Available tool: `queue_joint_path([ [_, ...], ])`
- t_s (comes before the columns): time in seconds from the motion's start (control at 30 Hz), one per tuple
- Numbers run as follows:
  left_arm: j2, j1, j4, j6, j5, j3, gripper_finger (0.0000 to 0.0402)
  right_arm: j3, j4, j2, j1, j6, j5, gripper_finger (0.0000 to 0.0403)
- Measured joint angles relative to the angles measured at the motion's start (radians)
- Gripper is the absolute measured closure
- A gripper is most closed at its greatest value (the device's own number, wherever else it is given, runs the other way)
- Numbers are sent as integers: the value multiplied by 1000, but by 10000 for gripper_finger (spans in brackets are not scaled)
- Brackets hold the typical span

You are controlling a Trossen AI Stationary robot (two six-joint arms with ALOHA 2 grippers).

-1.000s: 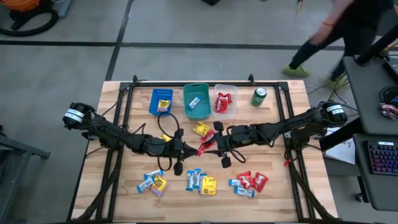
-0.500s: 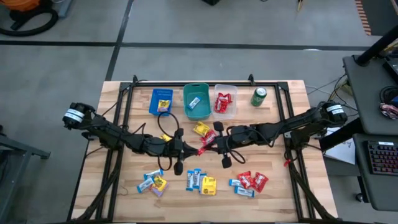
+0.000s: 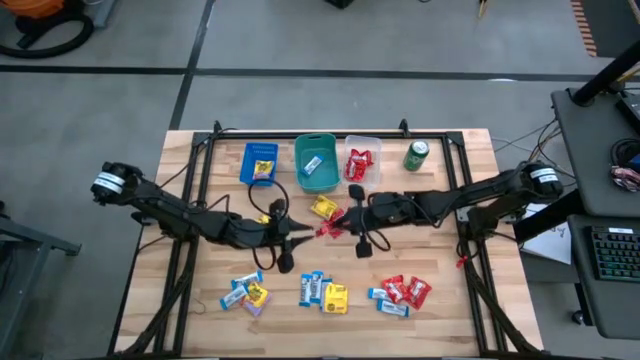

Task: Sort candy
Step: Put the red candy into the transparent bin

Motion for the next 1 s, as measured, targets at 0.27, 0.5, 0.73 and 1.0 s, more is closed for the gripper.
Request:
queue_joint_path([
  [0.27,-164,1,-287,-83,-42,0,281,1,-205,-37,-203,124,291,394],
  [0.5,-220,1,-356,-133,-91,0,281,-6,-345,11,-483,302,229,394],
  [0.73,-199,1,-356,-132,-98,0,280,-6,-319,78,-612,322,-175,394],
  [1.0,-164,1,-356,-142,-98,0,280,-4,-315,121,-613,350,-205,386],
])
